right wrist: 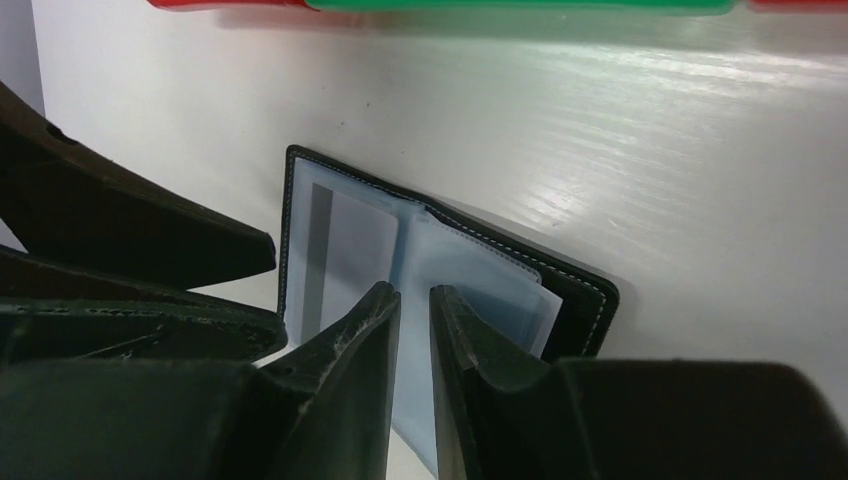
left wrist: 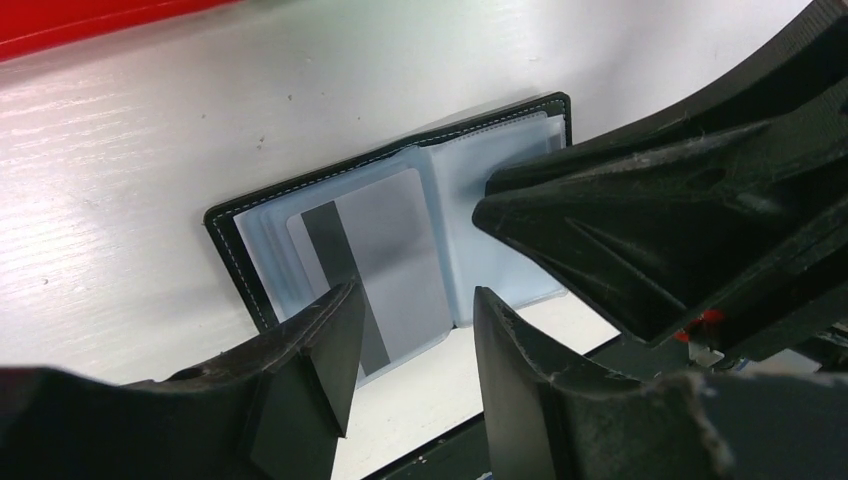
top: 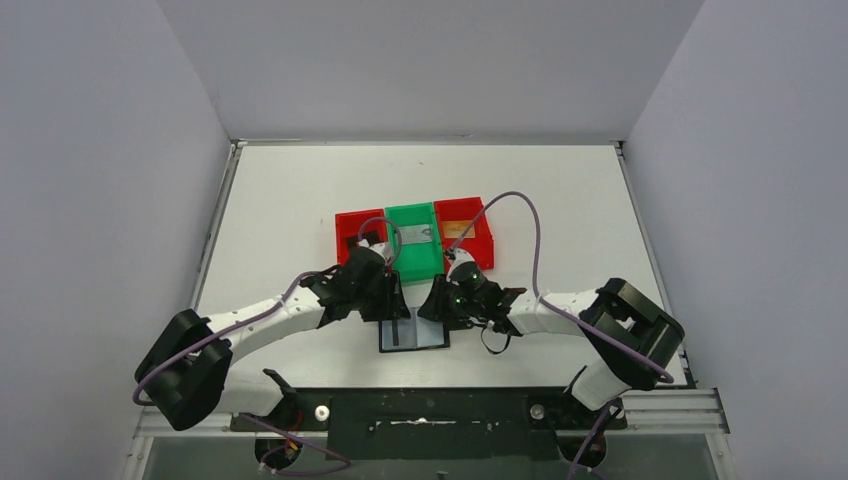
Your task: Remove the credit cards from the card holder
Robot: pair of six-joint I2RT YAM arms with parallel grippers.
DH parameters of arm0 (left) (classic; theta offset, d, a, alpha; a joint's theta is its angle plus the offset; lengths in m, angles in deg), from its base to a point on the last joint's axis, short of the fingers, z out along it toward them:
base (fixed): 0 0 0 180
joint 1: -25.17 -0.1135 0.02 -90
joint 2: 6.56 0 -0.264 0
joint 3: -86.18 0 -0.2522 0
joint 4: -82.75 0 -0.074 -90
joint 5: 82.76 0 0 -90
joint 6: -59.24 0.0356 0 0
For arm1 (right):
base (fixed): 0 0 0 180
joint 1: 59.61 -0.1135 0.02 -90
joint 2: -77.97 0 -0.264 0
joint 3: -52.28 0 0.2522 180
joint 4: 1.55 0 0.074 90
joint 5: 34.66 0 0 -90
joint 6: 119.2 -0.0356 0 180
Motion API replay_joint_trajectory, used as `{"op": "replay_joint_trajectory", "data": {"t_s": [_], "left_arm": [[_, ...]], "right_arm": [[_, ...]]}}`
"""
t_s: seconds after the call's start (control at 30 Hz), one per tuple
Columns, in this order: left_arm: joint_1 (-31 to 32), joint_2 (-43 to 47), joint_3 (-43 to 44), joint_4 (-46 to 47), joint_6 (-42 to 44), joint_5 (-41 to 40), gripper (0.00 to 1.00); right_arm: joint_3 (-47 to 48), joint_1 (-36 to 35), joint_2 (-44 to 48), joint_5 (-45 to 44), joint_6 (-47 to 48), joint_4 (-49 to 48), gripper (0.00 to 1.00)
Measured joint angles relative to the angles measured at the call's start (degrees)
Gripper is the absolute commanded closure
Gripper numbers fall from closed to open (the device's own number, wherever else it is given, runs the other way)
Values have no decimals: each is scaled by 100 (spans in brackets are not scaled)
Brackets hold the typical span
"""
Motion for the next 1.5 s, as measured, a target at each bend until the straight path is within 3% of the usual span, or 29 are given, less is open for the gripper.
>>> {"op": "replay_joint_trajectory", "data": {"t_s": [0.63,0.8,0.9,1.3,1.5], "left_arm": [[0,-79,-120,-125,0,-20,58],[11,-356,-116,-140,48,33,64],[33,-411,-96,-146,107,35,72],[98,-514,-22,-278,153,-146,81],[118,-566,-22,-243,105,-234,84]], "right_arm": [[415,-295,-409,282,122,258,76],[354,-216,-413,391,50,225,76],[315,-149,-444,492,7,131,79],[-149,177,-481,994,-297,-671,99],[-525,398,-481,1423,-540,-1322,100]]}}
